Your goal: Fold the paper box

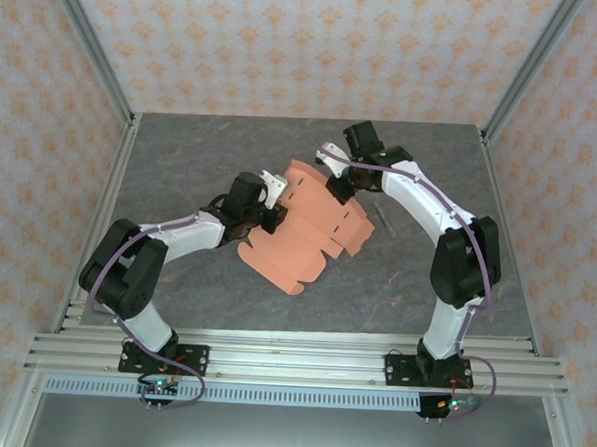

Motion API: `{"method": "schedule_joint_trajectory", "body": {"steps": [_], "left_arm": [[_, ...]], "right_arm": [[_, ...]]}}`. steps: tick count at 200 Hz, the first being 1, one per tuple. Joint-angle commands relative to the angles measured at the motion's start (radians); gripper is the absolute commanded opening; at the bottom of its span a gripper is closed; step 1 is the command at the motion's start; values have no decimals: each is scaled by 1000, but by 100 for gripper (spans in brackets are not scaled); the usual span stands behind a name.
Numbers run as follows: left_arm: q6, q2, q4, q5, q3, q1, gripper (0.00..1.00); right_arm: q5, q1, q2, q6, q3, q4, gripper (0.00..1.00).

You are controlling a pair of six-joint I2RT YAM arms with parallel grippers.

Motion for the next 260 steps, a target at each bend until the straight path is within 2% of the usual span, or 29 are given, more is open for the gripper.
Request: {"method": "schedule_joint_trajectory", "body": {"steps": [1,134,177,220,260], "left_arm": [[68,-45,55,-95,-13,-42,15],[179,4,65,-338,-19,-194,13],[204,43,62,-383,0,-245,18],[196,0,84,-397,-35,-246,22],[134,-65,75,-312,-53,-212,31]], "right_arm": [[-23,6,13,23,39,-5,0],[-22,7,47,86,82,-8,0],[-23,7,42,98,74,2,0],[33,7,25,78,58,4,0],[54,7,24,63,50,-2,0]]}}
